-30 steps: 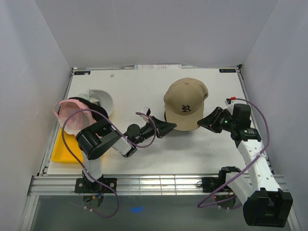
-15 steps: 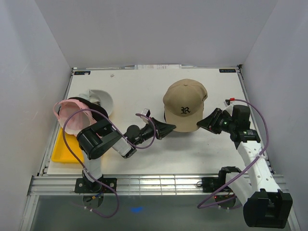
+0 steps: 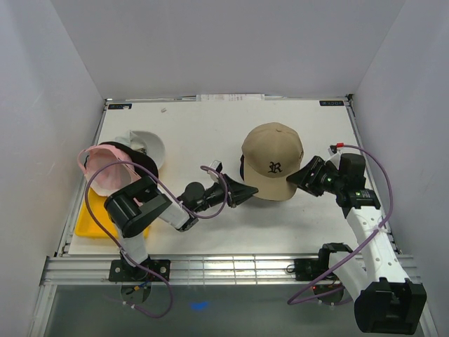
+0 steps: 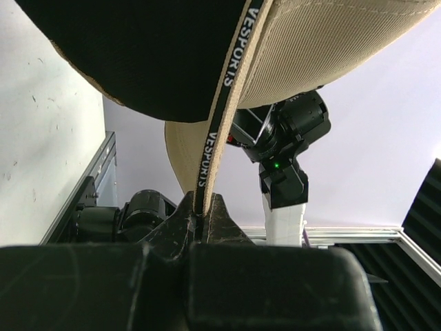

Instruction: Stack the hats

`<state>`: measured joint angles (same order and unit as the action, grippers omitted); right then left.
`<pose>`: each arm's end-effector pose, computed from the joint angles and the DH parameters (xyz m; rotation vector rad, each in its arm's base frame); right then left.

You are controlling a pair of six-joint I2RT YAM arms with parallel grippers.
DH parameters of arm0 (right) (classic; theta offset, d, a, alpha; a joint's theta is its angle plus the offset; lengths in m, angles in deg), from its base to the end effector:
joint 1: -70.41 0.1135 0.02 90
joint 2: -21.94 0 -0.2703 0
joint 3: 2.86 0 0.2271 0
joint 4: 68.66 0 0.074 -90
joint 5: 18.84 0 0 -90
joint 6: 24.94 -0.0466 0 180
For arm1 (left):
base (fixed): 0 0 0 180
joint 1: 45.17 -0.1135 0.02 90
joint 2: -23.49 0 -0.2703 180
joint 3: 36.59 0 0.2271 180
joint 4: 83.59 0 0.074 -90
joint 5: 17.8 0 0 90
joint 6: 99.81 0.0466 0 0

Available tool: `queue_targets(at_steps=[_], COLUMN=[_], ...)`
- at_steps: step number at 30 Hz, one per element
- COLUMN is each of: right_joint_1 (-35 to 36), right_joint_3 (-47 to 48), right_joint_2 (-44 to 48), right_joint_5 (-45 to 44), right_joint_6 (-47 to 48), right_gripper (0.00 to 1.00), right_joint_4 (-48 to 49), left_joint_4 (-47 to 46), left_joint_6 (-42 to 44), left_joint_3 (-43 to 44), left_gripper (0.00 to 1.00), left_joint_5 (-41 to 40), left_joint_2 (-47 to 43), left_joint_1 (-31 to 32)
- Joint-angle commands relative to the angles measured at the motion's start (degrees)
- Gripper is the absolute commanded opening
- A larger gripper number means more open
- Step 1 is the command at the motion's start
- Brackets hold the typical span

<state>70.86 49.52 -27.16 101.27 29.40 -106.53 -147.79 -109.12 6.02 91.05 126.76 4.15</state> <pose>0.1637 0.0247 0.2659 0.3707 2.1996 0.9243 0.1914 -0.2458 0.1859 -0.5285 1.9751 -2.1524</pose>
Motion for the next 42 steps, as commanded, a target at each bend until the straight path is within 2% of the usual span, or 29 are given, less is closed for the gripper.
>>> queue_targets(at_steps=[1, 9, 14, 29, 34, 42], right_joint_1=[0.3, 0.2, 0.3, 0.3, 0.2, 0.3], right_joint_3=[2.5, 4.7, 7.5, 14.7, 18.3, 20.9], right_joint_2=[0.8, -1.5, -3.1, -8.5, -9.6, -10.6], right_joint_5=[1.2, 2.5, 2.7, 2.9, 2.9, 2.9], right_joint_6=[-0.2, -0.4, 0.3, 2.5, 3.1, 3.4], right_gripper=[0.54, 0.40, 0.40, 0.37, 0.36, 0.35], right_joint_4=[3.6, 4.2, 3.5, 1.1, -0.4, -1.3], left_joint_4=[10.6, 19.1, 29.4, 37.5, 43.5, 46.9], left_joint_6=[0.1, 4.4, 8.2, 10.6, 14.2, 17.7], left_joint_3=[-2.6, 0.3, 6.6, 15.7, 21.0, 25.0], left_gripper=[0.00, 0.00, 0.00, 0.00, 0.00, 0.00], left_joint_5=[4.9, 5.6, 7.0, 11.0, 11.7, 12.8], left_joint_2=[-1.0, -4.5, -6.2, -6.7, -7.7, -8.3], left_joint_1=[1.2, 0.6, -1.0, -3.5, -4.0, -4.1])
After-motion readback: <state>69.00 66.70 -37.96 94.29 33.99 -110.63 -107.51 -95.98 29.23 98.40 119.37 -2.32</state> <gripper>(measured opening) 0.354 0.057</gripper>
